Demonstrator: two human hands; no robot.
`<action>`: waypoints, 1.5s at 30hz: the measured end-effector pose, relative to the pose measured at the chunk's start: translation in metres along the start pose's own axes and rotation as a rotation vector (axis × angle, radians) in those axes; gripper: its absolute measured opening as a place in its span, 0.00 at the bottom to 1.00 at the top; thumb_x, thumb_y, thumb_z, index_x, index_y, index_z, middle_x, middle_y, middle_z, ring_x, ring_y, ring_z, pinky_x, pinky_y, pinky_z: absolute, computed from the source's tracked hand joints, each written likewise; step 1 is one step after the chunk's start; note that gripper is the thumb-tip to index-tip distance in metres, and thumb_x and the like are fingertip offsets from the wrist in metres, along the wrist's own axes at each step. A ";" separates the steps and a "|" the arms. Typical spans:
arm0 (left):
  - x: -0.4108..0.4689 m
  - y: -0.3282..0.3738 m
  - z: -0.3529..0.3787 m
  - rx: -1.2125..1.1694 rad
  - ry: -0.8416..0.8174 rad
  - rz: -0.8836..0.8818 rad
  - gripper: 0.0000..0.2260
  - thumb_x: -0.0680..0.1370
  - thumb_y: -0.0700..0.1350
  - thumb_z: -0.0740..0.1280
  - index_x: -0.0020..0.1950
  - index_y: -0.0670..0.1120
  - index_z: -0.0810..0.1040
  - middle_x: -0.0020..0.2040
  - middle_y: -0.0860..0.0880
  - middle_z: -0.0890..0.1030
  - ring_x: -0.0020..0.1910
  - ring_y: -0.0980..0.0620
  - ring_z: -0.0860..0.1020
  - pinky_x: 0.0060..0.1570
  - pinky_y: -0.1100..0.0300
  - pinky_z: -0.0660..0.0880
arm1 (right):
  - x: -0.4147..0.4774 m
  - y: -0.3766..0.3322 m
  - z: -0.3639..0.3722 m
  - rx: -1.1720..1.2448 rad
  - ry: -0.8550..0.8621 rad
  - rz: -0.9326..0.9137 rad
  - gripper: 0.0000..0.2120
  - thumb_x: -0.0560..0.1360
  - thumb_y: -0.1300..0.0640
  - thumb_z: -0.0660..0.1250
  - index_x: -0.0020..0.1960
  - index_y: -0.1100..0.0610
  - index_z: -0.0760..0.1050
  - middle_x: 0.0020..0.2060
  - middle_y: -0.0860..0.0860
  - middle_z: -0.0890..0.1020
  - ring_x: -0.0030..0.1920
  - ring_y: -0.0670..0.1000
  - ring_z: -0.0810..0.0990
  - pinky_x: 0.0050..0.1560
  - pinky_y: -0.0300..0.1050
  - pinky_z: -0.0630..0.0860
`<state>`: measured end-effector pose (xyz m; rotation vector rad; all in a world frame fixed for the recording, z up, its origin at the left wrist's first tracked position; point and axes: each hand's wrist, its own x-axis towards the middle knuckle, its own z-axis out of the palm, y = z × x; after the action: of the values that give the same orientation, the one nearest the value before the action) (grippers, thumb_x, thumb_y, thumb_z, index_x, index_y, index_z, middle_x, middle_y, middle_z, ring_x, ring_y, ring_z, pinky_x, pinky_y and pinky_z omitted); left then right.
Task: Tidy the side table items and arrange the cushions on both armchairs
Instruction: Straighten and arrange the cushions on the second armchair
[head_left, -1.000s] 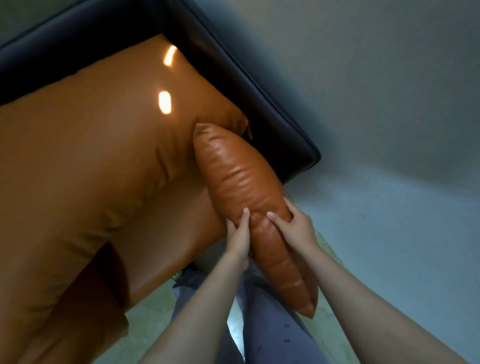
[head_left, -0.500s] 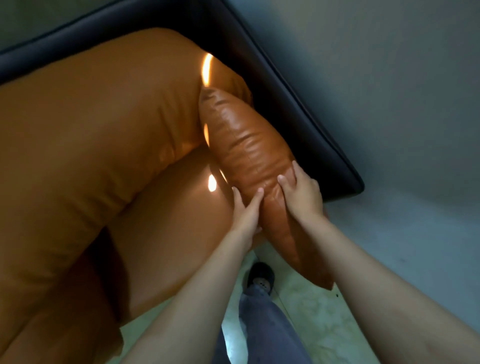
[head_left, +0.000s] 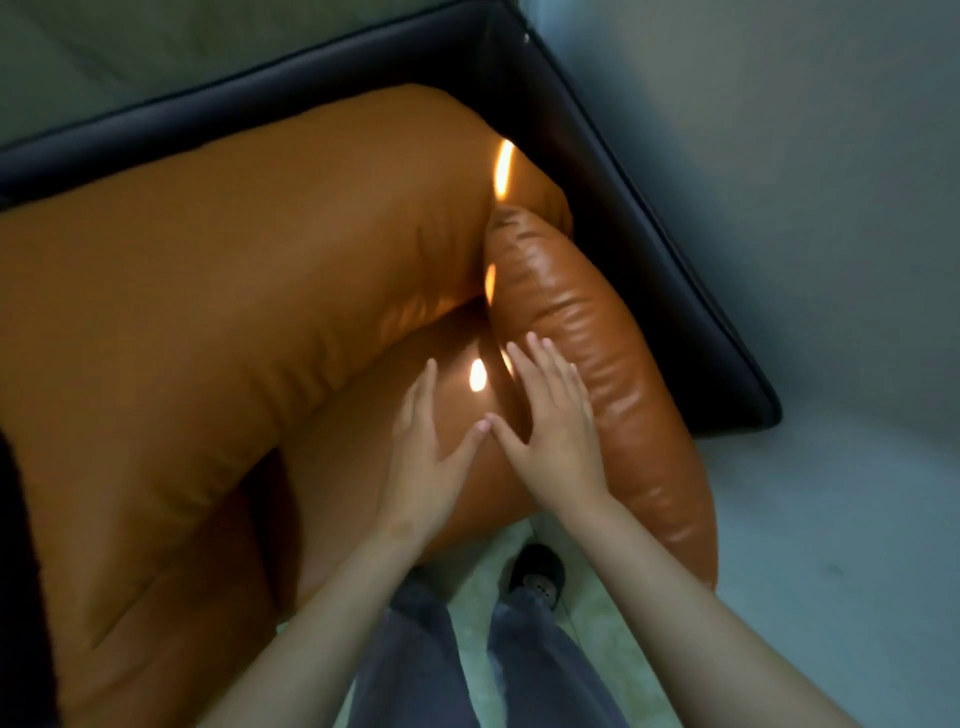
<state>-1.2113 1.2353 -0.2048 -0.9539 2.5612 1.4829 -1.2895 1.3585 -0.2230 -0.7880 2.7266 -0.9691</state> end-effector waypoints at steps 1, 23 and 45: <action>-0.003 -0.004 -0.019 0.111 0.043 0.034 0.34 0.76 0.57 0.65 0.77 0.56 0.51 0.77 0.55 0.55 0.75 0.58 0.53 0.72 0.59 0.54 | 0.003 -0.012 0.006 -0.007 -0.019 -0.044 0.33 0.74 0.48 0.68 0.75 0.52 0.60 0.75 0.51 0.61 0.76 0.48 0.53 0.76 0.50 0.50; 0.051 -0.095 -0.237 1.098 0.277 0.207 0.56 0.58 0.55 0.80 0.78 0.51 0.50 0.78 0.48 0.54 0.77 0.46 0.51 0.73 0.42 0.49 | 0.104 -0.138 0.139 -0.301 -0.276 -0.329 0.58 0.63 0.43 0.76 0.77 0.46 0.36 0.77 0.46 0.42 0.76 0.46 0.39 0.73 0.59 0.36; 0.153 -0.089 -0.228 1.104 0.170 0.328 0.60 0.56 0.58 0.80 0.78 0.50 0.48 0.78 0.42 0.47 0.77 0.44 0.44 0.74 0.46 0.39 | 0.204 -0.131 0.124 -0.416 -0.124 -0.250 0.52 0.65 0.42 0.74 0.78 0.49 0.46 0.78 0.49 0.48 0.77 0.53 0.41 0.71 0.66 0.36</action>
<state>-1.2290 0.9474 -0.1982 -0.4882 3.0319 -0.1637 -1.3697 1.0982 -0.2305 -1.2344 2.7982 -0.3638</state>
